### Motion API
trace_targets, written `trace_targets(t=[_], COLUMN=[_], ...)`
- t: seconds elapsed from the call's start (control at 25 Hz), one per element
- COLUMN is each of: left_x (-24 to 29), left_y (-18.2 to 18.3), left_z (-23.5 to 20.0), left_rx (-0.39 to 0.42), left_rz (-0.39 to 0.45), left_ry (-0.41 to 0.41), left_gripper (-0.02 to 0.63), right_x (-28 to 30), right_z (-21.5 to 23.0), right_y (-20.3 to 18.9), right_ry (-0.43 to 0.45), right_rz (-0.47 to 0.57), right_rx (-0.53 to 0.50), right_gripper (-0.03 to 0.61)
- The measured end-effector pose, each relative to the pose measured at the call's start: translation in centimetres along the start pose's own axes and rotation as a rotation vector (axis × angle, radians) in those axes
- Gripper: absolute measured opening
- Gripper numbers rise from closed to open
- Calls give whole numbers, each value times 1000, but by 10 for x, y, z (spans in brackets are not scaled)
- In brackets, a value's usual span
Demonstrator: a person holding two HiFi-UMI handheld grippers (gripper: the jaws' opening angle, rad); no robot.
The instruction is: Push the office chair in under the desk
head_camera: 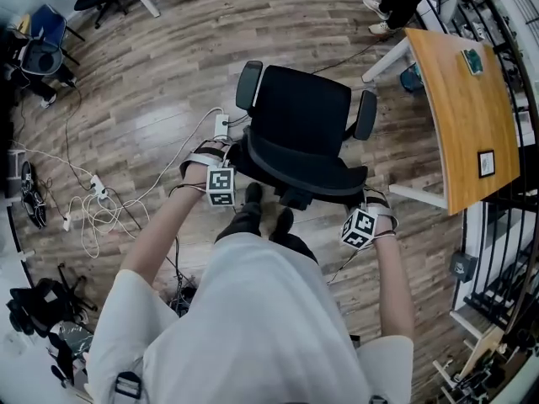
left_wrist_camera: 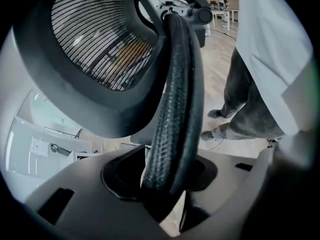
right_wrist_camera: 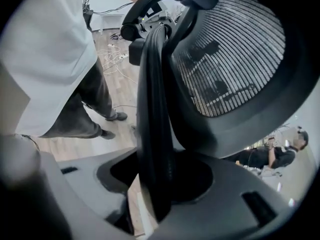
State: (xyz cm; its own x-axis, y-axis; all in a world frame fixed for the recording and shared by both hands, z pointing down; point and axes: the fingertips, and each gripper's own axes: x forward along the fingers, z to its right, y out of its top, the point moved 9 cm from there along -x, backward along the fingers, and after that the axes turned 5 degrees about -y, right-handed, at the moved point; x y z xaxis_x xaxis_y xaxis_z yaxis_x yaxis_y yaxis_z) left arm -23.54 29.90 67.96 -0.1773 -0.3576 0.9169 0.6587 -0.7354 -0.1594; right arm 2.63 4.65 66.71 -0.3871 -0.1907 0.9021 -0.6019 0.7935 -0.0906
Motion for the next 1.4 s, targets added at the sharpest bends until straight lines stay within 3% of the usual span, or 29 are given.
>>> trace_targets(t=[0.12,0.2,0.84,1.4], left_x=[2,3,11,43], left_y=[1,2,7,35], left_z=[0,1,-10,-75], left_rx=[26,33,100,221], left_rz=[17,18,23,70], left_ry=[9,8,-22,-38], left_gripper=[140,130,114,112], right_x=[7,9,14,19], right_z=[-2,-1,-1,15], right_y=[-3,-5,-9,-30], right_ry=[-56,-106,-141,-170], right_rz=[-23,-26,-38,-117], right_rx=[-15,-19,36,188], right_gripper=[175,92,89,95])
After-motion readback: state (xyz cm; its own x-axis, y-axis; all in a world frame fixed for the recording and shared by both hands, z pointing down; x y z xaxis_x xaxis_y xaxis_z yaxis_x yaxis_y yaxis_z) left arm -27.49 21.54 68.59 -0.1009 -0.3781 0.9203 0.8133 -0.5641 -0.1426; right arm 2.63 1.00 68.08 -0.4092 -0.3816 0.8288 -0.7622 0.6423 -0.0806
